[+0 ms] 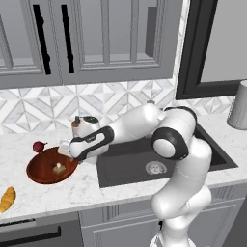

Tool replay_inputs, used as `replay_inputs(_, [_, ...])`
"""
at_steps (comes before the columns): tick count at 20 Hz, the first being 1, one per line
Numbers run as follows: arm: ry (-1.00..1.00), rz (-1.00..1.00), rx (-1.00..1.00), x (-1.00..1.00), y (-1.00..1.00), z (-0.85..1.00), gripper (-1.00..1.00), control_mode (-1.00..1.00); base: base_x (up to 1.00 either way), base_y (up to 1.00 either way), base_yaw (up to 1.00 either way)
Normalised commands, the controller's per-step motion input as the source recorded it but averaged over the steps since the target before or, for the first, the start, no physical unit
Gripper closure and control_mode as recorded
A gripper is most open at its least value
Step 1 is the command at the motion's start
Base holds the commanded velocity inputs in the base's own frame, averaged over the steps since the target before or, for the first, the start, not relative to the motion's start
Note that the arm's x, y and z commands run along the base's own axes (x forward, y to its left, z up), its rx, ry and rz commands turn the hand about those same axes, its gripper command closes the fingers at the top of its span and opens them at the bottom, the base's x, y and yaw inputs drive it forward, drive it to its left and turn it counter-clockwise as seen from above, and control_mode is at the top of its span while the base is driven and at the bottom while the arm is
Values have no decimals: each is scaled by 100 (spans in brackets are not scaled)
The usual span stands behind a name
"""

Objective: Pick the mushroom from the sink and place it in the bowl. Then pick the bowl and place it in the microwave. Then close the microwave door and press the start button.

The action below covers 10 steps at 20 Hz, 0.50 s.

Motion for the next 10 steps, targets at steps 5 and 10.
replay_inputs(5, [-13,-10,14,-32,-49,14,100,-100,0,0,0])
replay_inputs(10, [-5,-14,16,-35,-45,46,100,-100,0,0,0])
